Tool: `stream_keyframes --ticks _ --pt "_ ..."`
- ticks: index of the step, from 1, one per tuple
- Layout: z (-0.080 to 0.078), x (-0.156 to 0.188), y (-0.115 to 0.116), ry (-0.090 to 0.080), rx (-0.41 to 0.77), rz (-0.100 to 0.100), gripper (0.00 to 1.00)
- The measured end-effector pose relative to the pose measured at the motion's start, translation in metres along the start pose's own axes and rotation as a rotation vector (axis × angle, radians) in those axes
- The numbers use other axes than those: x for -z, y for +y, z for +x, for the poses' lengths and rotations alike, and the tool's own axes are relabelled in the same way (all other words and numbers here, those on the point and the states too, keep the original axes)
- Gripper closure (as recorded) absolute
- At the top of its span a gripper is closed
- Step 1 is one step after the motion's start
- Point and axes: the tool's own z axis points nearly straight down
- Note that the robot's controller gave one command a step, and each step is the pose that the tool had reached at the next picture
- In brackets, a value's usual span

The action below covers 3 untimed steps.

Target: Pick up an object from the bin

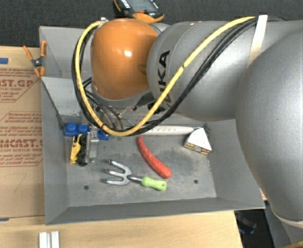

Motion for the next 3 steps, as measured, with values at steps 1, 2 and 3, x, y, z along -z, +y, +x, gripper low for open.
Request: stream_keyframes --ticks 1,2,3 --pt "0.000 0.000 0.000 0.000 0.000 0.000 0.00" --pt "0.038 -0.031 -0.054 0.005 0.011 0.003 0.00" --pt "0.052 -0.031 -0.039 -0.007 0.026 -0.005 0.00"
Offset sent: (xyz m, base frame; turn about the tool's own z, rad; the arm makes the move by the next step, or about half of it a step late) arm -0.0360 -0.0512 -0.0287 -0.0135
